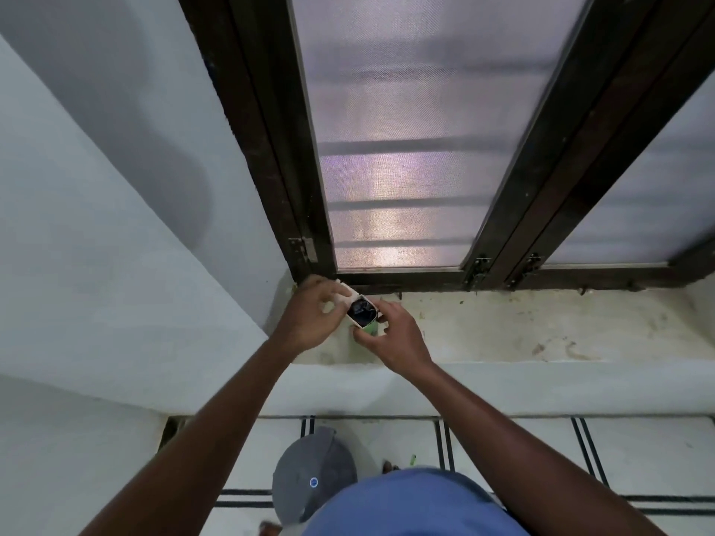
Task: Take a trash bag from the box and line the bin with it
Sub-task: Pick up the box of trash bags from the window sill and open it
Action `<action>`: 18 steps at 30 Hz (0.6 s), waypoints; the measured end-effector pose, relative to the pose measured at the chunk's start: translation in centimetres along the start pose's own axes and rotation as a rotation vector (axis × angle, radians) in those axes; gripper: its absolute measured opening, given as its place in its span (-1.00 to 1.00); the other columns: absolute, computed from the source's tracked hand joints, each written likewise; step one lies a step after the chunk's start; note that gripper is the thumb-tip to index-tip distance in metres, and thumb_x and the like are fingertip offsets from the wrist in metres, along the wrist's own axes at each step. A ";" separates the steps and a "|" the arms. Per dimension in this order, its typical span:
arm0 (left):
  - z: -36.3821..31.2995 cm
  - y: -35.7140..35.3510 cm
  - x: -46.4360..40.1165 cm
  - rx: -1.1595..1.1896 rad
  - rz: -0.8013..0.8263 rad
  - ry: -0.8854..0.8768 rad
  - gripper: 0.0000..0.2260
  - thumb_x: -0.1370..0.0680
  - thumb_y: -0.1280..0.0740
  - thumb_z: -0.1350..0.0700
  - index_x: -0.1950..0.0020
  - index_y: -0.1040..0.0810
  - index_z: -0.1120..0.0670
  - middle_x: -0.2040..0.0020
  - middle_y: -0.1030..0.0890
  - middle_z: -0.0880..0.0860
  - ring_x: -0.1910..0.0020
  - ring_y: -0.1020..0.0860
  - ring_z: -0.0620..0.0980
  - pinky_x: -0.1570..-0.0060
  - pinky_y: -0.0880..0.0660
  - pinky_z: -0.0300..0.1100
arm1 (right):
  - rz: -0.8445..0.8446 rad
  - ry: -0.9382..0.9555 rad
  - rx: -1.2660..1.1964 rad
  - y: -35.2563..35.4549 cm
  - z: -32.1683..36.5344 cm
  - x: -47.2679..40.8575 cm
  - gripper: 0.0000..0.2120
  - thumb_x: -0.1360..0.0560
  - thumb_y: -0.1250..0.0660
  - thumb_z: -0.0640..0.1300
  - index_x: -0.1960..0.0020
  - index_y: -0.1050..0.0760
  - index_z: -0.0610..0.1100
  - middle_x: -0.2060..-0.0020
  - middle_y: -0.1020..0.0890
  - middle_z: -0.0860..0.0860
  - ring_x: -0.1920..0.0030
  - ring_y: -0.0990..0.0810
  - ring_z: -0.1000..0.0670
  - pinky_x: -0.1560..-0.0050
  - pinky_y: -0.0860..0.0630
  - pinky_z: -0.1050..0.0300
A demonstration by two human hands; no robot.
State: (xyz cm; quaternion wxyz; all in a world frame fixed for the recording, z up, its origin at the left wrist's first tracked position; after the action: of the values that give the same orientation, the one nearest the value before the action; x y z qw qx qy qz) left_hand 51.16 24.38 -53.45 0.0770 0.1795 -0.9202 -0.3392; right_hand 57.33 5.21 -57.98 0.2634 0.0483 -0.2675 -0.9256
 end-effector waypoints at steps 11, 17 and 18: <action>-5.3 1.8 -3.6 -0.658 0.381 -0.250 -0.69 -0.49 -0.62 -0.14 -0.19 -0.78 -0.09 -0.12 -0.51 -0.11 -0.11 -0.57 -0.01 0.13 -0.48 -0.06 | 0.114 0.042 0.036 1.1 0.3 -0.6 -0.46 -0.51 -0.61 0.07 -0.46 -0.62 0.10 -0.26 -0.69 0.11 -0.22 -0.64 0.06 -0.26 -0.62 0.00; -7.5 0.4 -4.6 -0.896 0.439 -0.240 -0.65 -0.44 -0.63 -0.21 -0.01 -0.66 -0.02 -0.05 -0.56 -0.06 -0.04 -0.55 0.01 0.32 -0.29 -0.11 | 0.160 0.057 0.037 1.5 0.3 -1.0 -0.44 -0.49 -0.59 0.12 -0.47 -0.59 0.16 -0.27 -0.69 0.14 -0.20 -0.65 0.11 -0.27 -0.65 -0.04; -7.8 0.2 -4.6 -0.920 0.450 -0.243 -0.64 -0.42 -0.63 -0.22 0.05 -0.61 -0.03 -0.01 -0.56 -0.06 -0.01 -0.55 0.01 0.35 -0.27 -0.11 | 0.166 0.060 0.035 1.5 0.3 -1.0 -0.42 -0.48 -0.58 0.15 -0.48 -0.58 0.17 -0.28 -0.68 0.15 -0.21 -0.65 0.10 -0.27 -0.65 -0.05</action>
State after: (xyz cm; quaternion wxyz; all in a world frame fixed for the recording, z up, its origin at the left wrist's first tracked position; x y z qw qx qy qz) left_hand 57.40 21.68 -47.52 0.1115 -0.1154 -0.6944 -0.7015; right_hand 58.80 4.78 -56.99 0.3460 0.0584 -0.2789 -0.8939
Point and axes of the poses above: each hand's wrist, its own x-axis away from the middle knuckle, its own y-axis out of the back of the hand, z = x × y, the point moved 1 cm from there along -x, towards the middle knuckle
